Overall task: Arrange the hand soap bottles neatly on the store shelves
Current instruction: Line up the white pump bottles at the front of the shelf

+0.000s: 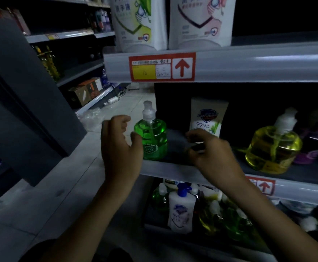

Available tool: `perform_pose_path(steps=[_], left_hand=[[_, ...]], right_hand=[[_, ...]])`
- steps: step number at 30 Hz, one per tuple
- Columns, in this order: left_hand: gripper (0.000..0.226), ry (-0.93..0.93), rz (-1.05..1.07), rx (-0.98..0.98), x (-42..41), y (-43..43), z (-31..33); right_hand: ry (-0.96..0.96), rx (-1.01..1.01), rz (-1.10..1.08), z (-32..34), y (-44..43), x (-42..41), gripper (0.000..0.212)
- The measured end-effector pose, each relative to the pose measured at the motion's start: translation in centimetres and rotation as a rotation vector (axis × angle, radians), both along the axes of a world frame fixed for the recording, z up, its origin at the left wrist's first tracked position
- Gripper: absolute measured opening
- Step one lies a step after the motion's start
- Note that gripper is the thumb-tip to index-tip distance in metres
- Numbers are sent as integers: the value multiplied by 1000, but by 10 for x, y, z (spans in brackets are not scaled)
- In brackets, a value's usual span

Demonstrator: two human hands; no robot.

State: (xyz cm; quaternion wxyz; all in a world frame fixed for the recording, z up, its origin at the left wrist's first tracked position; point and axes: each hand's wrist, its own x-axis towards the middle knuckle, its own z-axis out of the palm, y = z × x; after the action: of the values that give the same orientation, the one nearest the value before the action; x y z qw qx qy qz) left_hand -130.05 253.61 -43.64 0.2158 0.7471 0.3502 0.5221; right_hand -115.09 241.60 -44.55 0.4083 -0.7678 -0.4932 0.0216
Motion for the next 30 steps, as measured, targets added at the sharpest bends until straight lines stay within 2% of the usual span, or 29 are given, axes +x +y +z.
perform_pose_path(steps=[1,3,7,10,14,16,19,21,22,24,26,28,30], left_hand=[[27,2,-47,110,4,-14,4],[26,112,-256,183,21,-39,0],[43,391,-624,13,76,-69,-26],[52,421,-760,-67,110,-80,-33],[53,409,-910,-175,134,-100,-33],[49,394,-855,-146,135,-97,-30],[35,120,-459,-4,133,-71,-17],[27,-54,-190,-72,132,-49,-10],[25,-68,-129,-149,132,-39,-8],[26,7,-199,-378,138,-21,-10],[22,63,-382,-559,143,-11,-17],[8,93,-454,-566,147,-10,-22],[8,95,-459,-523,145,-11,-23]], right_hand=[[-59,11,-31,5,-14,7,40],[-188,63,-125,14,-42,25,40],[-287,50,-319,20,-91,60,41],[-287,33,-282,14,-112,70,37],[-299,22,-310,7,-123,77,38],[-290,60,-360,12,-124,78,34],[-252,176,-369,26,-110,70,28],[-147,197,-312,31,-86,63,32],[-111,164,-284,30,-72,61,37],[-66,46,-250,20,-42,62,45],[1,-30,-226,8,-18,63,50],[72,-49,-218,-3,-3,69,49],[121,-51,-231,-9,4,77,45]])
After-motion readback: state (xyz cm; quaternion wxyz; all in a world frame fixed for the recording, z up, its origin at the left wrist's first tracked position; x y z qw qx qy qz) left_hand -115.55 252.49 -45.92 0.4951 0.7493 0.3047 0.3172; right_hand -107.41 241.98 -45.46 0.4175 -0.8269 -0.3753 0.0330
